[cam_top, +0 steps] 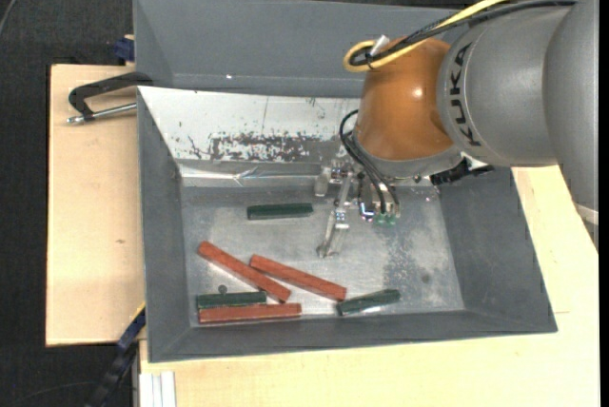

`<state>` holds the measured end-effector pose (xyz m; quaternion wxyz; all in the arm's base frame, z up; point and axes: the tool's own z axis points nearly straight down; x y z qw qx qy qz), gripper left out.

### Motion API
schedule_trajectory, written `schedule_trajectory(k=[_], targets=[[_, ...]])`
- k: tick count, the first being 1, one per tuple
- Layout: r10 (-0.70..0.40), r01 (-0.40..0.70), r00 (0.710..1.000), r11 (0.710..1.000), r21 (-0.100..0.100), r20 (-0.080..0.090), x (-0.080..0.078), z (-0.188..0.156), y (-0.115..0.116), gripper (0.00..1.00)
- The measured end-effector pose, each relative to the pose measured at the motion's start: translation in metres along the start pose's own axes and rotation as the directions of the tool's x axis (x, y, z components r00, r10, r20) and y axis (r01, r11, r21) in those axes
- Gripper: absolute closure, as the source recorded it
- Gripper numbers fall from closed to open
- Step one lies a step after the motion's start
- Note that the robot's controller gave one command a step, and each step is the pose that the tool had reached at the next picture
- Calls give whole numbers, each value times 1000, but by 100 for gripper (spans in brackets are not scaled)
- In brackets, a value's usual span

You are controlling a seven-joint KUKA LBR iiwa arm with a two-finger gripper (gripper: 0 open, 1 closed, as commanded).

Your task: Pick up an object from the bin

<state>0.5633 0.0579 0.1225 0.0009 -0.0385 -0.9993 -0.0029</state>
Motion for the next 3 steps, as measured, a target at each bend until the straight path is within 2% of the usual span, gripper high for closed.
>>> schedule_trajectory(k=[1, 2, 3], targets=[[-23, 23, 1000, 1000, 1, 7, -27, 53, 57, 0], [-18, 18, 1000, 1000, 4, 7, -27, 50, 53, 100], [-10, 10, 1000, 1000, -1, 16, -8, -94, 99, 100]])
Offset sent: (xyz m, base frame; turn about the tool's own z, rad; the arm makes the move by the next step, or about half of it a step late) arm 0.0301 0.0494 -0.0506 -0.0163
